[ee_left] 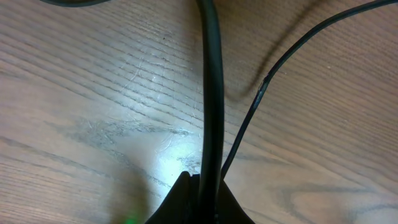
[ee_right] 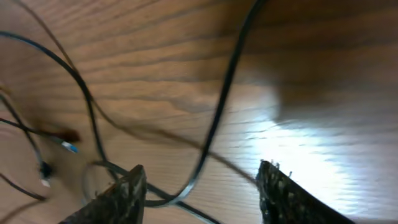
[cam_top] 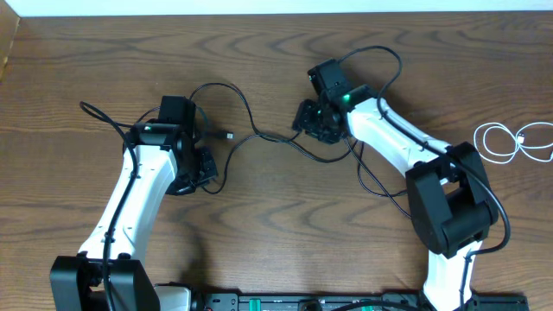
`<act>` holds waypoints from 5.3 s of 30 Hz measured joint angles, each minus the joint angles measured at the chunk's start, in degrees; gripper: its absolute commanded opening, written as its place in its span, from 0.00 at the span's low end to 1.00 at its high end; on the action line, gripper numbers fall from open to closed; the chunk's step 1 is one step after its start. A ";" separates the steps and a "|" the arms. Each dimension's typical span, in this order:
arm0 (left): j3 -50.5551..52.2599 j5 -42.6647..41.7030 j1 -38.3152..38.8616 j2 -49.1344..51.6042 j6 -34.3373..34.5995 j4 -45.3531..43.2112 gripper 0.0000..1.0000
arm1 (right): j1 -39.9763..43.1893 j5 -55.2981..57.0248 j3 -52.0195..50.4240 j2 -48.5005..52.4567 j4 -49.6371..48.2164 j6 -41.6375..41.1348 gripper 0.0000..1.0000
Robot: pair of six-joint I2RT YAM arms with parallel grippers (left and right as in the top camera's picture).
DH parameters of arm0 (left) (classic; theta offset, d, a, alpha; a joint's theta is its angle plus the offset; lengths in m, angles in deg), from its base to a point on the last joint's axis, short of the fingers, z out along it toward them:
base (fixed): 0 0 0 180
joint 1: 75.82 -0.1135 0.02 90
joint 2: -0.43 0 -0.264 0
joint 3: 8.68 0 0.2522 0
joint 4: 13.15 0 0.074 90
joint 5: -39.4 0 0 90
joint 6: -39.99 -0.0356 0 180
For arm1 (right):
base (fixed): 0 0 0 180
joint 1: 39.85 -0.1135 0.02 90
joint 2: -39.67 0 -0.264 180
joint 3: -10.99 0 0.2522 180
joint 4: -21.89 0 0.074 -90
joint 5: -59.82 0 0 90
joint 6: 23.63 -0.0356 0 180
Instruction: Untangle cables
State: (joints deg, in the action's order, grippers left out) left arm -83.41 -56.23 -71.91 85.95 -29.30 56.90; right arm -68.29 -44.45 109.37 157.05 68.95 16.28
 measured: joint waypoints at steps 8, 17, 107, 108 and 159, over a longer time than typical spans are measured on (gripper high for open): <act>0.00 0.00 0.00 0.00 0.00 0.07 0.08 | -4.48 4.13 -0.11 0.00 -0.17 -10.14 0.52; 0.00 0.00 0.00 0.00 0.00 0.09 0.08 | -5.07 8.50 -1.95 1.86 -2.34 -15.63 0.41; -2.80 -9.70 -0.98 -4.11 1.03 -17.92 0.66 | 54.16 -24.92 -2.19 -36.63 3.69 41.81 0.01; -2.80 -10.01 0.79 -4.09 0.26 -17.92 0.72 | 53.57 -25.22 -2.19 -36.63 3.69 42.14 0.01; -3.15 -1.81 4.68 -6.56 11.34 -26.51 0.07 | 50.71 -2.71 -2.19 -36.63 9.16 40.94 0.01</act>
State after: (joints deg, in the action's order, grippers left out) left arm -86.56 -58.04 -67.24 79.39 -17.96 30.39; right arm -17.59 -47.16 107.19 120.42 78.11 57.22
